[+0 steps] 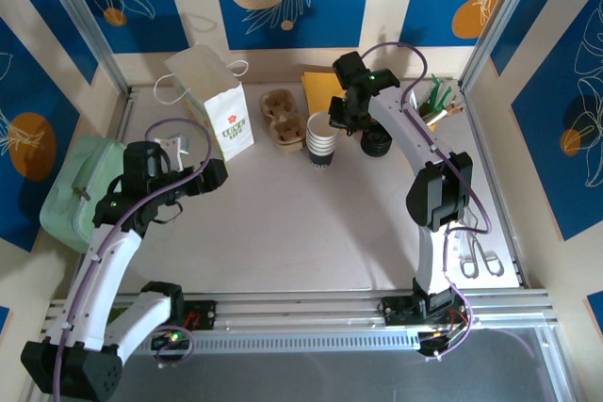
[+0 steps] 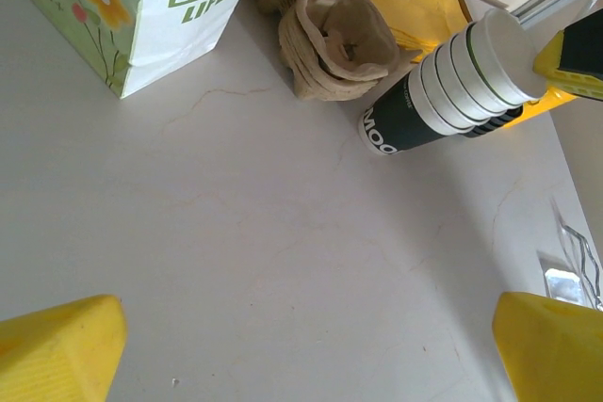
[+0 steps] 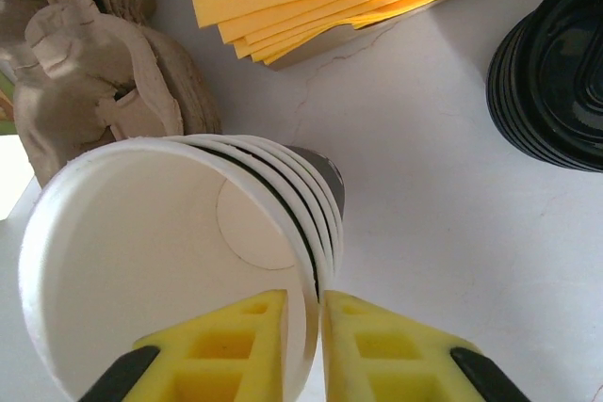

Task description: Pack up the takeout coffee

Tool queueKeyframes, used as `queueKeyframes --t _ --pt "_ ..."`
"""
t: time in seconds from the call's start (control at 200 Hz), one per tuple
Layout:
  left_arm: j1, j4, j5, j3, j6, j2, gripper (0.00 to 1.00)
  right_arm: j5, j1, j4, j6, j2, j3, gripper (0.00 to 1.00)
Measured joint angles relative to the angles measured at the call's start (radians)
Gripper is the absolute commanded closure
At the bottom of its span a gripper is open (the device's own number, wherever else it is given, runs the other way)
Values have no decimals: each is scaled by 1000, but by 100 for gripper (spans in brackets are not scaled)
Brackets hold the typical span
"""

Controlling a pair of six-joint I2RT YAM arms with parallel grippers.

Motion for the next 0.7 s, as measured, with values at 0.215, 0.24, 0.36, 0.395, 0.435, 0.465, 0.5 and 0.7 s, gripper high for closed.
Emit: queueKeyframes --t 0.215,0.24,0.36,0.395,0.435,0.465,0.5,0.7 --pt "0 0 -1 -2 0 -2 1 0 0 0 5 0 0 87" --pt "0 0 -1 -2 0 -3 1 0 1 0 4 0 0 88" --pt "0 0 -4 -2 0 -3 1 0 1 -1 3 0 3 92" --pt "0 0 -4 -2 0 -3 1 -1 1 -1 4 0 5 93" --pt "0 0 -4 -2 0 -3 1 -2 1 -2 4 0 7 94" --pt "0 0 -4 -2 0 -3 1 -4 1 -2 4 0 10 94" --pt "0 0 -4 -2 0 -3 1 -4 2 -2 4 0 12 95" --pt "0 -3 -4 -2 0 -3 1 -8 8 -28 3 0 72 97"
